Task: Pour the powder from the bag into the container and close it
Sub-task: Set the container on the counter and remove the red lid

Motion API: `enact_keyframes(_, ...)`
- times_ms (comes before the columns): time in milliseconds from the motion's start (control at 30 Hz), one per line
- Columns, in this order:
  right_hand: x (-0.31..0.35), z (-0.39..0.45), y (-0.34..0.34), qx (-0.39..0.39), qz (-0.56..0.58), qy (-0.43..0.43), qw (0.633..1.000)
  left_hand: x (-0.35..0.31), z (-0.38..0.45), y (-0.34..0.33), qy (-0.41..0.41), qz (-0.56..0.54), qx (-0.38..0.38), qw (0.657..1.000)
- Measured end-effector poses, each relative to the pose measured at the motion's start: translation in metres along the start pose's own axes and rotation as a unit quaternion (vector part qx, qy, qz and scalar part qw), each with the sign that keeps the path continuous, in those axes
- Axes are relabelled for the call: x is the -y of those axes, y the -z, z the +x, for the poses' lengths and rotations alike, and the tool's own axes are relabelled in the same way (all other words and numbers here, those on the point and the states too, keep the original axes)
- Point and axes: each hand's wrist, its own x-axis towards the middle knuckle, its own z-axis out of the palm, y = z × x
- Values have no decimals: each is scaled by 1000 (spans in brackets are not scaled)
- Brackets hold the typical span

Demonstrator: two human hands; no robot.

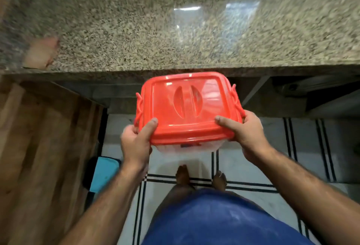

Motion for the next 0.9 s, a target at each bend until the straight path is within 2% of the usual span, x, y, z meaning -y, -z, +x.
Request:
enact_keyframes(200, 103, -30, 14, 14, 64, 100, 993, -90, -26, -1, -112, -101, -24, 988)
enact_keyframes(333, 160, -20, 5, 24, 90, 150, 984, -137, -15, -7, -148, -155, -23, 976)
enact_keyframes(567, 208, 84, -29, 7, 54, 169, 984, -195, 94, -45, -165, -138, 23, 976)
enact_keyframes(800, 238, 182, -58, -35, 29, 146, 988, -231, 214, -74, -162, -55, 56, 984)
enact_keyframes(900, 255, 210, -68, -53, 30, 141, 988, -251, 252, -85, -150, -54, 69, 985)
